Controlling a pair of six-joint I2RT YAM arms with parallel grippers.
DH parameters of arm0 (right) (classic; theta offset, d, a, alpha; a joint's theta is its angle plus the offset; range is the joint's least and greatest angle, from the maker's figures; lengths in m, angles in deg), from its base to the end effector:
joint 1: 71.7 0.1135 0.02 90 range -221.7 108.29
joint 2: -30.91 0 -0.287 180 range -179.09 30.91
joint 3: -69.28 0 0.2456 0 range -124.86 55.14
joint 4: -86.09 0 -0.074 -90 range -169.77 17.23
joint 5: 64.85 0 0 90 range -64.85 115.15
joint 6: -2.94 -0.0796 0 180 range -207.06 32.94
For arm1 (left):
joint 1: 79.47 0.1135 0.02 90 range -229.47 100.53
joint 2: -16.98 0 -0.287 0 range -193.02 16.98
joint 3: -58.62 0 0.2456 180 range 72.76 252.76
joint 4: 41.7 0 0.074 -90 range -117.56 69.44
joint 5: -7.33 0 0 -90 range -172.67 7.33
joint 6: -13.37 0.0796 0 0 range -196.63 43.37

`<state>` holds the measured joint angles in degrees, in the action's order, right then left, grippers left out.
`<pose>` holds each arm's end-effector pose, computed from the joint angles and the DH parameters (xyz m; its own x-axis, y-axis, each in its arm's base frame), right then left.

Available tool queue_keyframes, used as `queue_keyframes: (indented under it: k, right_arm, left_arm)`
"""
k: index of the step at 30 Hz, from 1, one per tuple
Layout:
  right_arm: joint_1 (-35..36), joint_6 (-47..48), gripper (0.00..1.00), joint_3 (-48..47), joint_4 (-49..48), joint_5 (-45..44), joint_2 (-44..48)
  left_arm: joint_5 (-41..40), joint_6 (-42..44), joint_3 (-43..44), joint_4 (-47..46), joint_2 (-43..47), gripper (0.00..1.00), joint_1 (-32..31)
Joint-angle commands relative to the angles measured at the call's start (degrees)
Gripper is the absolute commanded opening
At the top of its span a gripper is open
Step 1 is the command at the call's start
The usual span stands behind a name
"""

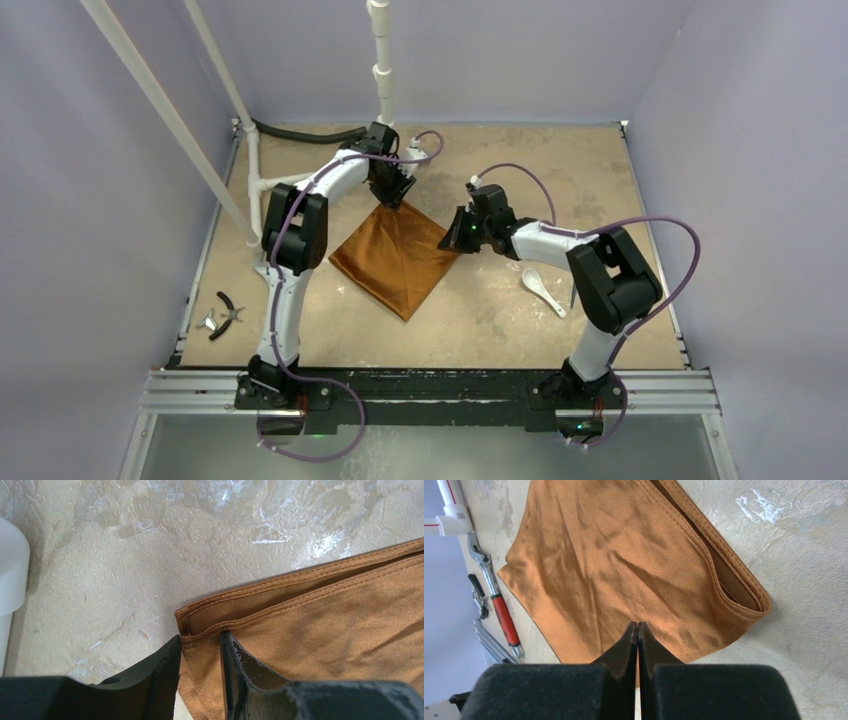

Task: Fold the napkin into a case and place the utensils inside
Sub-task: Pick up the top corner of the square folded napkin from the center of the board.

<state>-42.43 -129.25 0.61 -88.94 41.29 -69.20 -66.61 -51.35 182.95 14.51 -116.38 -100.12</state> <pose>0.3390 0.2154 0.1786 -0.8301 0.2743 -0.4855 -0.1448 0.7347 0.6627 0.4813 -0.2049 0.1470 -0.5773 0.6561 -0.4860 0.7673 0.6394 -0.0483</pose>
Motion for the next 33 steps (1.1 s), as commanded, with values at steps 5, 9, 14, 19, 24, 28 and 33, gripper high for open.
queue_keyframes:
  k: [5, 9, 14, 19, 24, 28, 33]
  right_arm:
    - [0.14, -0.51, 0.00, 0.96, -2.79, 1.10, -1.30]
    - [0.08, -0.09, 0.00, 0.98, -2.71, 0.91, -2.52]
    - [0.09, -0.93, 0.00, 1.95, -4.20, 0.84, -4.52]
    - [0.08, -1.96, 0.00, 3.70, -5.69, 1.47, -6.06]
    - [0.08, -1.63, 0.00, 1.75, -4.37, 1.71, -6.23]
    - [0.09, -1.46, 0.00, -0.26, -3.36, 1.61, -5.60]
    - [0.08, -1.92, 0.00, -3.07, -2.63, 2.01, -4.89]
  left_arm:
    - [-1.04, 0.61, 1.21, -1.59, 0.32, 0.31, 0.09]
    - [-0.46, 0.17, 0.59, -2.14, 1.38, 0.22, 0.09]
    - [-1.93, 0.23, -2.83, -6.09, 4.82, 0.08, -0.37]
    - [-4.60, 0.82, -6.25, -9.20, 8.08, 0.08, -1.88]
    - [-6.16, 0.16, -8.01, -9.39, 9.37, 0.14, -2.19]
    - [-9.19, -1.26, -10.70, -11.55, 11.76, 0.15, -2.21]
    - [-11.27, -2.22, -14.52, -14.80, 13.99, 0.19, -2.21]
